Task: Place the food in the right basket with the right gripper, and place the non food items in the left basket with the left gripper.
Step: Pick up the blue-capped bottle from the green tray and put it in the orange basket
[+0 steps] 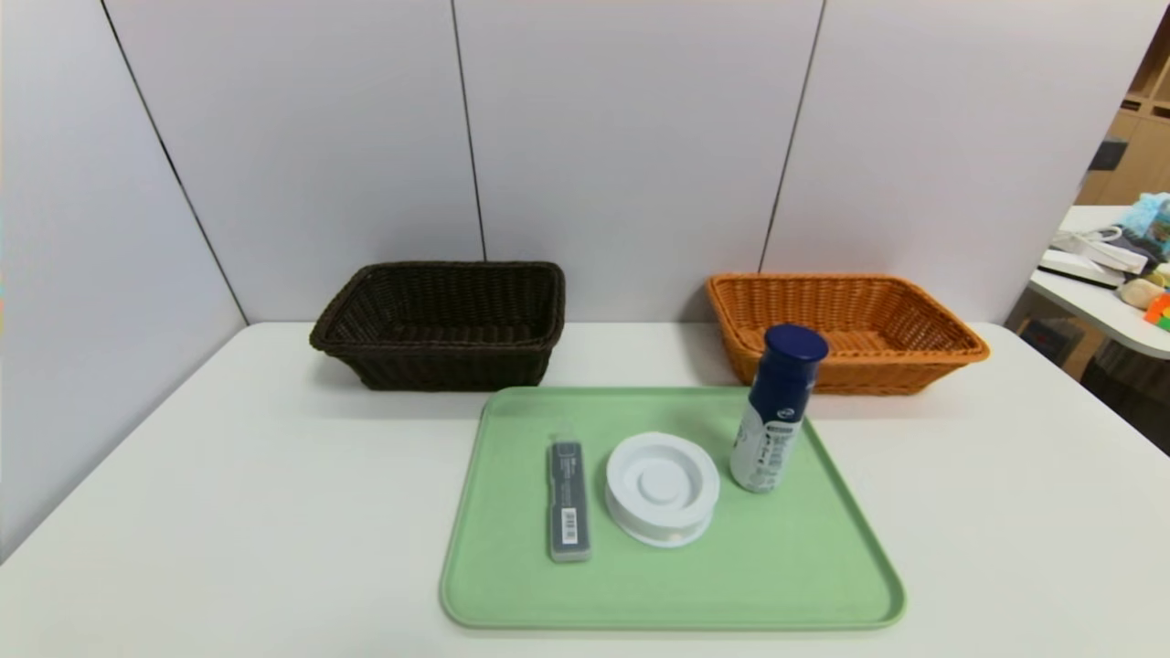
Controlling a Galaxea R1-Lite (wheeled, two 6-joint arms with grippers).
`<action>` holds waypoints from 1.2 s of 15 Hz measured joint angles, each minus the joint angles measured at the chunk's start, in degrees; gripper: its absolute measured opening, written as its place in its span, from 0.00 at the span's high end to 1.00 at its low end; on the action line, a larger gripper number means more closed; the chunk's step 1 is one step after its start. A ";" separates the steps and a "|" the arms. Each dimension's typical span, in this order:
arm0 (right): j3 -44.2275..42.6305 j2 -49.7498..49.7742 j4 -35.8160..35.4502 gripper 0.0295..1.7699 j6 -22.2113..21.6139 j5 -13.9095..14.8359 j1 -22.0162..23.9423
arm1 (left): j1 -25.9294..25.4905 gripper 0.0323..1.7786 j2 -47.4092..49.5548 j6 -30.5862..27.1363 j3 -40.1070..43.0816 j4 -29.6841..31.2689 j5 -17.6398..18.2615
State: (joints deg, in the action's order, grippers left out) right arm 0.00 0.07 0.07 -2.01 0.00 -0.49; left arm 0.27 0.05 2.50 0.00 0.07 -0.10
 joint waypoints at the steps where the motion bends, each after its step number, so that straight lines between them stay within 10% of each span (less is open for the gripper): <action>1: 0.00 0.00 -0.02 0.04 -0.02 0.02 0.00 | 0.00 0.05 0.00 -0.02 0.00 0.00 0.02; 10: -5.71 -0.26 -0.60 0.04 1.39 -0.74 0.07 | 0.00 0.05 -0.18 -1.01 -7.16 -2.39 0.32; 18: -25.60 -17.85 2.12 0.04 5.07 -10.45 -0.20 | -0.05 0.05 -20.16 -3.40 -26.78 2.56 4.25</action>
State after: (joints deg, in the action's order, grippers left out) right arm -25.60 -17.77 2.19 3.06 -10.45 -0.68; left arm 0.22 -20.11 -0.90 -26.78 2.63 4.16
